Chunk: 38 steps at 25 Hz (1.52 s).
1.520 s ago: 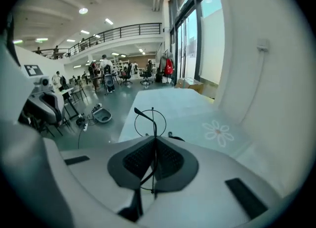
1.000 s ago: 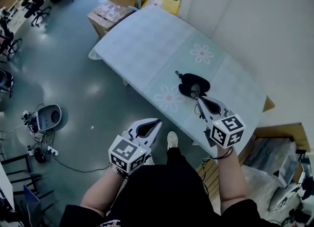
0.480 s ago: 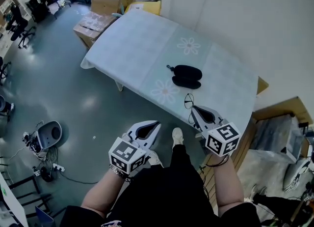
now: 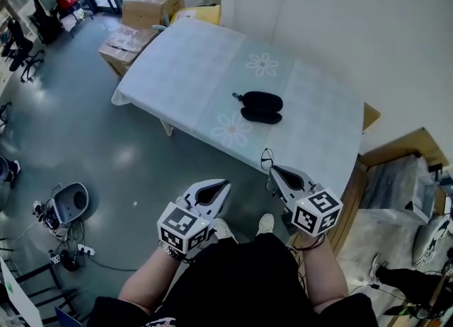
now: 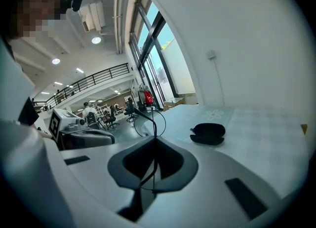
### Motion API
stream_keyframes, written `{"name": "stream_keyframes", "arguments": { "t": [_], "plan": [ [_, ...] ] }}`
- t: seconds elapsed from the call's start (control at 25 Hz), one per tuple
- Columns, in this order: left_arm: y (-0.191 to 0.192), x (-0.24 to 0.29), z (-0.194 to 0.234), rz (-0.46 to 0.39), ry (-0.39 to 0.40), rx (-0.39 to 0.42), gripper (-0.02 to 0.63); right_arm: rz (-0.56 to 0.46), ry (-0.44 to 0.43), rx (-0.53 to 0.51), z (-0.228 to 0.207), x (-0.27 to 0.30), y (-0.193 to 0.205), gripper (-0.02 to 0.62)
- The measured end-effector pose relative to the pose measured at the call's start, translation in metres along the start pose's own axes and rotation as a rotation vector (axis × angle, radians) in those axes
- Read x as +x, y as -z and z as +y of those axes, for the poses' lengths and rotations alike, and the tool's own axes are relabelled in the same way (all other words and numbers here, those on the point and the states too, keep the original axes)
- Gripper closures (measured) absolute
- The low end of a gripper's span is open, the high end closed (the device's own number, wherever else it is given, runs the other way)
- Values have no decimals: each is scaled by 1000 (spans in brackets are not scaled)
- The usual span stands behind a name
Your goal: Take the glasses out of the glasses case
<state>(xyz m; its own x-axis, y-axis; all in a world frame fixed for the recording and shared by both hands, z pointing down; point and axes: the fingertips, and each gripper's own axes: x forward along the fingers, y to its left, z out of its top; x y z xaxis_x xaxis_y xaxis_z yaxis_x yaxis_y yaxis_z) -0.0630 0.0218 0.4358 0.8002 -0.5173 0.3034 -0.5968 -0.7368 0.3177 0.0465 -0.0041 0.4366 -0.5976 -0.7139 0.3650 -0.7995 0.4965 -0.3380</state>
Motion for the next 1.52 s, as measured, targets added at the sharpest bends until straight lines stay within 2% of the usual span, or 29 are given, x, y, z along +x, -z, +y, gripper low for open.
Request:
{"name": "stream_keyframes", "arguments": {
  "t": [0.24, 1.04, 1.52],
  "plan": [
    [-4, 11, -15, -10, -13, 0, 575, 8, -41, -2, 3, -17, 5, 571],
    [-7, 74, -86, -24, -114, -6, 575, -10, -155, 9, -51, -84, 5, 571],
    [-2, 74, -109, -43, -164, -12, 575, 0, -214, -15, -50, -102, 9, 571]
  ]
}}
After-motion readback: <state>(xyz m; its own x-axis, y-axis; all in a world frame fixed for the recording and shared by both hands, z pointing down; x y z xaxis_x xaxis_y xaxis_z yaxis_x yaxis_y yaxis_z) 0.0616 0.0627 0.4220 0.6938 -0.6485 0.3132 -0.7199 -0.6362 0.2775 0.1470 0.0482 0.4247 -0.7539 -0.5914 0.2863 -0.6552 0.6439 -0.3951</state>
